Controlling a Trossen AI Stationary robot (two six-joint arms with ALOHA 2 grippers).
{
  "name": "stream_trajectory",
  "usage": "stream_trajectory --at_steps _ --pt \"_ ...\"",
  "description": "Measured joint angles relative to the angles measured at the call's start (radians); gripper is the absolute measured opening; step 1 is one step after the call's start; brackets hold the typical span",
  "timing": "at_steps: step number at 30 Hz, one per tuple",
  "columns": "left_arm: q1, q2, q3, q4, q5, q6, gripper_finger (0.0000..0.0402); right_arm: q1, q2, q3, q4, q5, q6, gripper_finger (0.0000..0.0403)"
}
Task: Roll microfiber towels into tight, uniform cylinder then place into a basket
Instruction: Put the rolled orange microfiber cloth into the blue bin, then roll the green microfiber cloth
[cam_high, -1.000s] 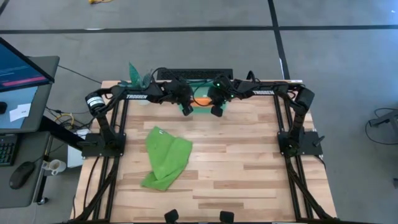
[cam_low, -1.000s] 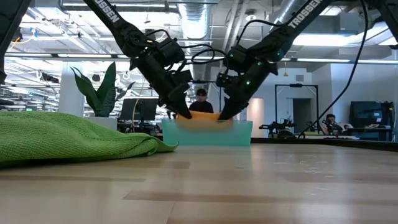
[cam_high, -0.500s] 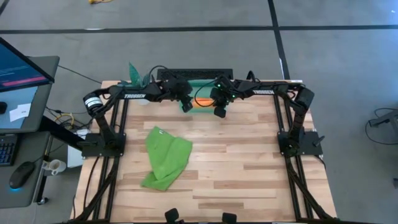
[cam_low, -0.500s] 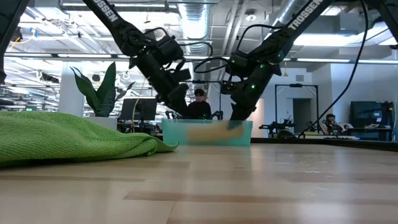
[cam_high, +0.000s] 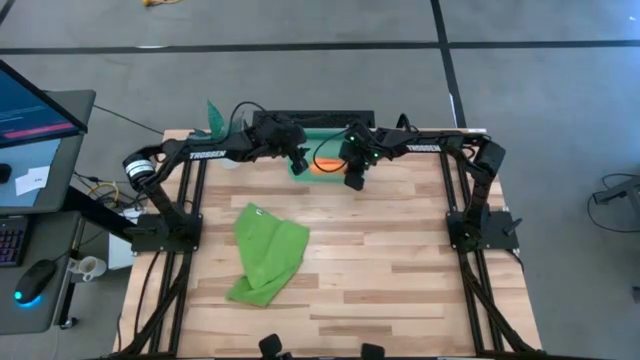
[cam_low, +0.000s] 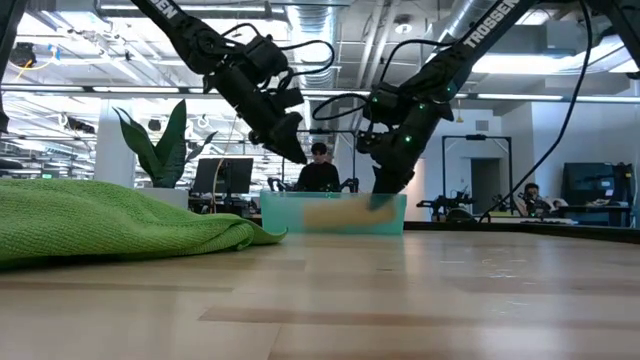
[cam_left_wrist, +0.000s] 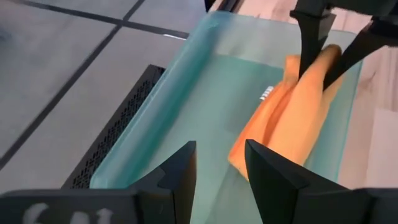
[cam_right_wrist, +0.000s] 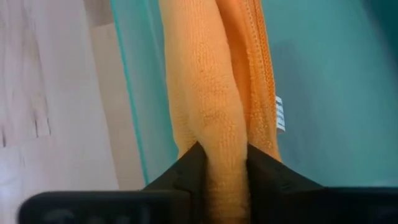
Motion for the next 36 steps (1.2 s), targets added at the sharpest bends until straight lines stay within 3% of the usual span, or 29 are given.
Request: stream_trajectory --at_steps 8,13,20,25,30,36 --pt "0.0 0.0 0.0 -0.009 -0.011 -0.001 0.0128 0.001 -0.001 0.002 -0.033 0.022 0.006 0.0202" --pt "0.0 0.0 0.0 -0.009 -0.011 0.005 0.0128 0.001 -0.001 0.053 -0.1 0.022 0.001 0.0237" --pt "-0.003 -0.016 0.0 -0.057 -0.012 0.016 0.0128 0.001 -0.002 0.174 -0.267 0.021 -0.002 0.0236" --pt "-0.026 -0.112 0.0 -0.191 -0.075 0.025 0.0128 0.013 -0.044 0.199 -0.415 -0.005 -0.003 0.0227" --pt "-0.084 -0.238 -0.006 -0.297 -0.09 -0.016 0.0128 0.061 -0.175 0.145 -0.442 -0.006 0.019 0.0224" --pt "-0.22 -0.385 -0.073 -0.312 -0.104 -0.1 0.0128 0.176 -0.386 0.022 -0.404 -0.001 0.116 0.0224"
